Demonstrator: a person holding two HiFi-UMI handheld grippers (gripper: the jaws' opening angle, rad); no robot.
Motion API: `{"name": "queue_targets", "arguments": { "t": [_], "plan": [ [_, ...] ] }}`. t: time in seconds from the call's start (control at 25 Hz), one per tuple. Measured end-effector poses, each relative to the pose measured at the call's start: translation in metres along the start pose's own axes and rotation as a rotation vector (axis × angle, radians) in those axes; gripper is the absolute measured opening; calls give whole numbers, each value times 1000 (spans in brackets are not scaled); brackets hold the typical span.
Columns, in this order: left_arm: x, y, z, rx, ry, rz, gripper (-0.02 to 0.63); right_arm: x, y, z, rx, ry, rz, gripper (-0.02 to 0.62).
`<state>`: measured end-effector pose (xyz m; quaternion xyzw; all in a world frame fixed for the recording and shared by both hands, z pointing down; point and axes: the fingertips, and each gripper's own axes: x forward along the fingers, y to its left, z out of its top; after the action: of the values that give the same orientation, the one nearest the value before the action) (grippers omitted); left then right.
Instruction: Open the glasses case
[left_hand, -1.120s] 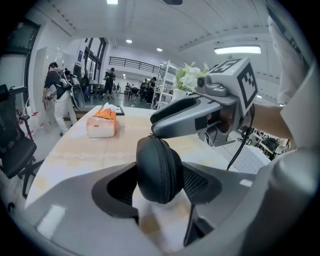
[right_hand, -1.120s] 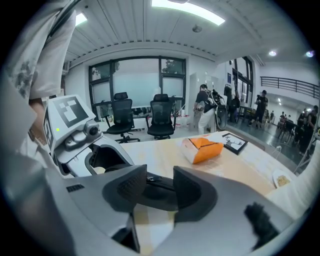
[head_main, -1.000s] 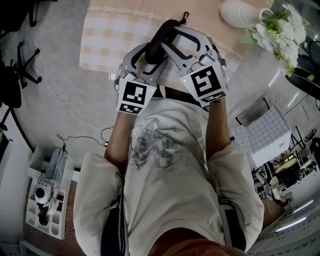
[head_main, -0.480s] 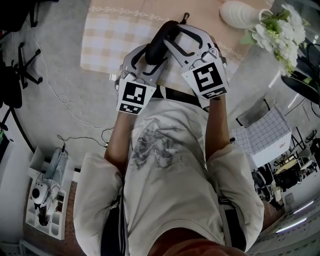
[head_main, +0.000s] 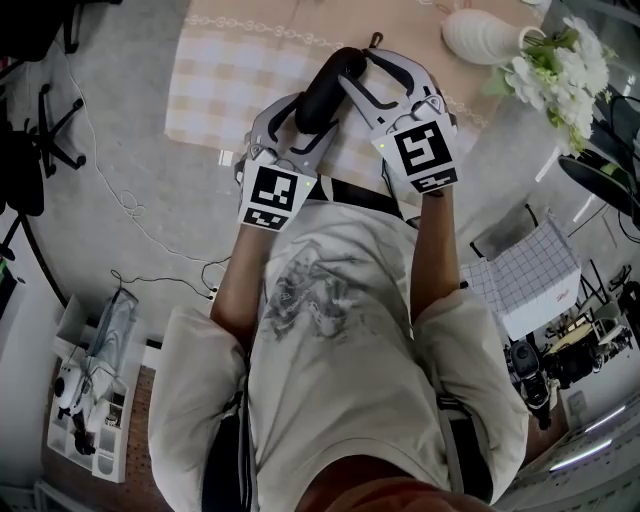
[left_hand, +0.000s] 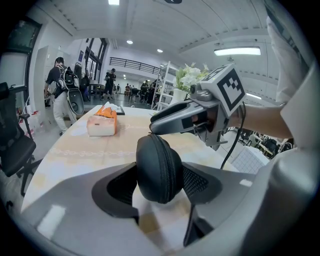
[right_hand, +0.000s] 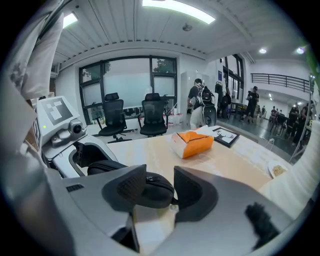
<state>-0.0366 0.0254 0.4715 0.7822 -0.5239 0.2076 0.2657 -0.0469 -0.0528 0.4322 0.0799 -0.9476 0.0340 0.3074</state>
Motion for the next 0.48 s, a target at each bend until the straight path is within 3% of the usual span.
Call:
{"name": "queue_targets", "arguments": {
  "t": [0.48],
  "plan": [
    [0,1,-2,-1,-2,-3,278,3,-12,-6,29,6,-21,179]
  ]
}}
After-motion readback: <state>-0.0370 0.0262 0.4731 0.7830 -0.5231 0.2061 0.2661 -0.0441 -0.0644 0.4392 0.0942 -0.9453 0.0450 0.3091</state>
